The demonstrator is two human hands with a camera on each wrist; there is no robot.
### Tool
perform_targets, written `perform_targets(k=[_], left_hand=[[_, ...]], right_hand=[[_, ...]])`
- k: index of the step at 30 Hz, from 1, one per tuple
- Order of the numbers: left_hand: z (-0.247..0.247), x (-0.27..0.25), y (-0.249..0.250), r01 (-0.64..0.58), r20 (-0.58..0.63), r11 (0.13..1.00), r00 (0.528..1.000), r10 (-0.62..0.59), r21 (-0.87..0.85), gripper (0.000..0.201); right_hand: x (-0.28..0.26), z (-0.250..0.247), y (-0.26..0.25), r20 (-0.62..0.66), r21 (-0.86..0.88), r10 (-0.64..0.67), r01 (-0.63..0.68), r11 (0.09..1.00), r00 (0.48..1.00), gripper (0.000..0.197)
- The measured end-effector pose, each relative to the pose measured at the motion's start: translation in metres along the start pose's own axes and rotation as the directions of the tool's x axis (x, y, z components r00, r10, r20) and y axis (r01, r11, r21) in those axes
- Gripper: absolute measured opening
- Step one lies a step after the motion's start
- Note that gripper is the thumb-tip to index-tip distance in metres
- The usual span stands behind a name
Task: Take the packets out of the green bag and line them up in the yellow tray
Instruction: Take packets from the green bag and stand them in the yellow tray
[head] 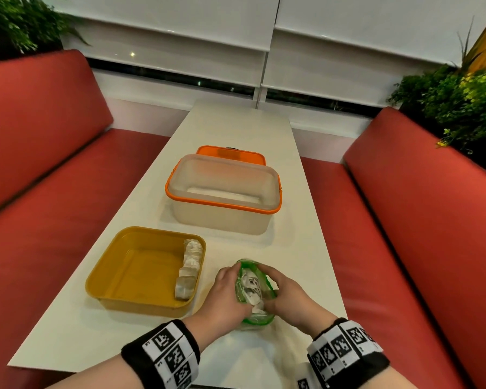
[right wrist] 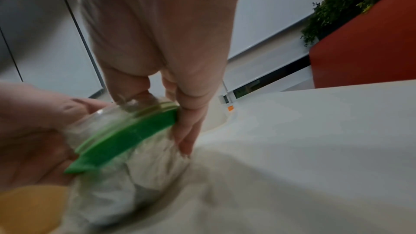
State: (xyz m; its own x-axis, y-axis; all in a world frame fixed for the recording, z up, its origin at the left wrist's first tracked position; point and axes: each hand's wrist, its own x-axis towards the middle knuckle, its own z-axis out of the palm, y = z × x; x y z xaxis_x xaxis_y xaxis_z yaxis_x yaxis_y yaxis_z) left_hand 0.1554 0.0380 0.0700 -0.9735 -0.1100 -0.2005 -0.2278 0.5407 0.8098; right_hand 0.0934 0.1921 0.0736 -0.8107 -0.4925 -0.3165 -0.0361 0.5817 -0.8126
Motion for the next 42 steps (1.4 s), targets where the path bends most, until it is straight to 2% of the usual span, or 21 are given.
perform_targets(k=[4, 8, 11, 13, 15, 18, 20, 23, 26, 34, 37, 39, 40, 42], left_hand=[[0.004, -0.002, -0.005, 0.015, -0.016, 1.000, 1.000, -0.015, 0.021, 0.088], [0.005, -0.003, -0.010, 0.056, 0.012, 0.996, 0.998, -0.057, 0.075, 0.090], [0.005, -0.003, -0.010, 0.077, 0.026, 0.993, 0.996, -0.080, 0.088, 0.091], [0.004, -0.004, -0.008, 0.087, 0.021, 0.992, 0.996, -0.089, 0.087, 0.091], [0.002, -0.005, -0.009, 0.092, -0.002, 0.992, 0.996, -0.092, 0.084, 0.090], [-0.002, -0.007, -0.008, 0.088, -0.038, 0.993, 0.996, -0.085, 0.081, 0.087], [-0.005, -0.009, -0.007, 0.073, -0.057, 0.994, 0.996, -0.069, 0.080, 0.084], [-0.008, -0.011, -0.003, 0.032, -0.064, 0.996, 0.998, -0.027, 0.080, 0.078], [-0.009, -0.015, -0.002, 0.001, -0.054, 0.996, 0.999, 0.004, 0.085, 0.072], [-0.015, -0.020, -0.007, -0.027, -0.040, 0.995, 0.999, 0.031, 0.098, 0.072], [-0.016, -0.021, -0.009, -0.043, -0.027, 0.994, 0.999, 0.046, 0.096, 0.071], [-0.015, -0.022, -0.011, -0.049, -0.018, 0.993, 0.999, 0.051, 0.112, 0.073], [-0.015, -0.023, -0.011, -0.048, -0.014, 0.992, 0.999, 0.050, 0.114, 0.074], [-0.017, -0.024, -0.012, -0.041, -0.010, 0.994, 0.999, 0.043, 0.104, 0.075]], right_hand=[[0.011, 0.000, 0.013, 0.036, -0.163, 0.005, 0.001, 0.987, 0.999, 0.076], [0.017, 0.003, 0.015, 0.047, -0.393, -0.024, 0.040, 0.919, 0.999, 0.072], [0.018, 0.005, 0.013, 0.038, -0.482, -0.052, 0.064, 0.874, 0.998, 0.067], [0.015, 0.003, 0.009, 0.021, -0.470, -0.060, 0.063, 0.881, 0.998, 0.066], [0.007, 0.000, 0.005, -0.036, -0.374, -0.059, 0.041, 0.926, 0.998, 0.061], [-0.008, -0.004, 0.003, -0.194, -0.288, -0.151, 0.091, 0.953, 0.969, 0.029], [-0.018, -0.001, 0.002, -0.234, -0.388, -0.192, 0.090, 0.917, 0.953, 0.013], [-0.023, 0.008, -0.003, -0.231, -0.545, -0.154, 0.003, 0.838, 0.961, 0.022], [-0.019, 0.021, -0.006, -0.290, -0.584, -0.146, -0.054, 0.810, 0.946, 0.032], [-0.018, 0.030, -0.012, -0.336, -0.512, -0.210, 0.009, 0.859, 0.918, 0.010], [-0.018, 0.030, -0.017, -0.293, -0.572, -0.169, -0.031, 0.820, 0.941, 0.017], [-0.014, 0.032, -0.020, -0.252, -0.654, -0.164, -0.043, 0.755, 0.954, 0.011], [-0.013, 0.032, -0.021, -0.248, -0.658, -0.167, -0.040, 0.752, 0.954, 0.006], [-0.011, 0.032, -0.021, -0.260, -0.611, -0.185, -0.014, 0.791, 0.948, 0.009]])
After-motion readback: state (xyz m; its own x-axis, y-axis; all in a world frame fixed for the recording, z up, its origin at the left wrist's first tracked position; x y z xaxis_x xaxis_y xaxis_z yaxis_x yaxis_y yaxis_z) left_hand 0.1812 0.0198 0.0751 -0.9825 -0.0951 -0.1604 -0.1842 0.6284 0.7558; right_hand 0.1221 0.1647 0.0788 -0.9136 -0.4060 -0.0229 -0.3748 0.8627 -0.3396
